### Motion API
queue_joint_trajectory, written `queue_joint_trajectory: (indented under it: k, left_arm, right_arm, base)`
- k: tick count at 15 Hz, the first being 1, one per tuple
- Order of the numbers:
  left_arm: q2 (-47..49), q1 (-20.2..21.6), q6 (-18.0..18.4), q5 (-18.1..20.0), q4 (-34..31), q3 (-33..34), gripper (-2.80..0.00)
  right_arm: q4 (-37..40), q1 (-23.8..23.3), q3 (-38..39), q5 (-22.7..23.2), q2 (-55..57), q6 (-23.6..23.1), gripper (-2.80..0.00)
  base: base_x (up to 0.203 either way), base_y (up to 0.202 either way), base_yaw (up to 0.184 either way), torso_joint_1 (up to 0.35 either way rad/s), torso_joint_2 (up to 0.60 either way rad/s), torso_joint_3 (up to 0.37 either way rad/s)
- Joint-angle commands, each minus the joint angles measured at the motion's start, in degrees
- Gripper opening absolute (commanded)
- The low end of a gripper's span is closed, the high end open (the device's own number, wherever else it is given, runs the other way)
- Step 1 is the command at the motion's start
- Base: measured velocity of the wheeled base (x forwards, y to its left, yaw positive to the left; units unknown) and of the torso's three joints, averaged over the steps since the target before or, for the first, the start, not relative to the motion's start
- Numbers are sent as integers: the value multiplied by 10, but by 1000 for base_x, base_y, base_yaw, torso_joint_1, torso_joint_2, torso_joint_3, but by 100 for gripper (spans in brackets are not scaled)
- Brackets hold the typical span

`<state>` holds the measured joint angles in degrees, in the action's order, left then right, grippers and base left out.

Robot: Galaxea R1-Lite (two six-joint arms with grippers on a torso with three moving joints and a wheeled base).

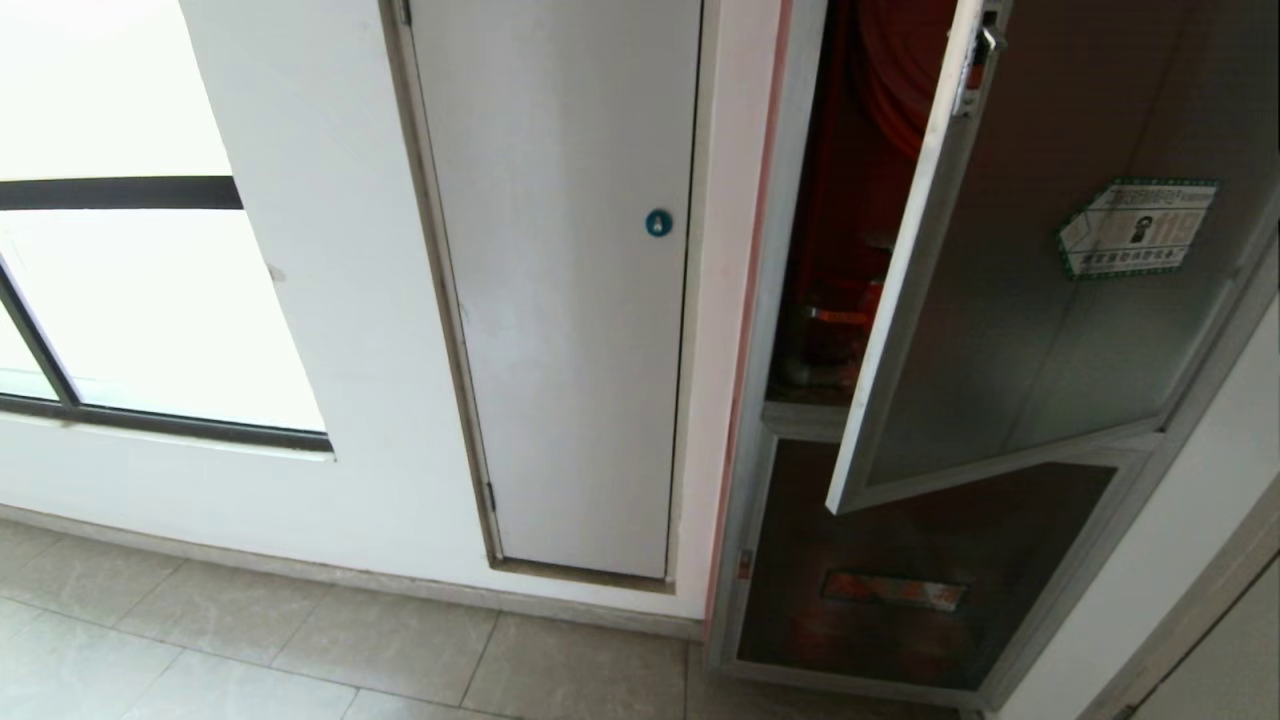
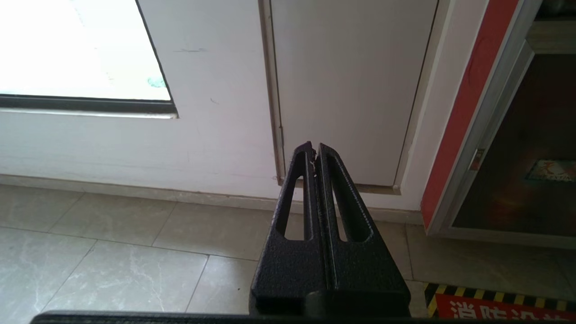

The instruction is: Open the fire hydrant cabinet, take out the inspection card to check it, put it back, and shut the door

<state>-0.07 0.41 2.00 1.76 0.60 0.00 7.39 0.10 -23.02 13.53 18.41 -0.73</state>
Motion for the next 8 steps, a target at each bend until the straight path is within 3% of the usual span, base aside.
queue_joint_trajectory:
  k: [1,4,6,8]
  left_arm:
    - [1,0,0,0,0,4,-280]
    - [1,0,0,0,0,4,-280]
    - [1,0,0,0,0,4,-280]
    - [1,0,0,0,0,4,-280]
  right_arm:
    - [-17,1,-60,24,150,1,-280]
    - [-62,33,-136,45,289,4,-280]
    - [-74,91,-193,43,376,26,-280]
    - [-85,164,-243,10,457,56,-280]
  base:
    - [0,0,0,0,0,0]
    - [0,0,0,0,0,0]
    - [0,0,0,0,0,0]
    - [0,0,0,0,0,0]
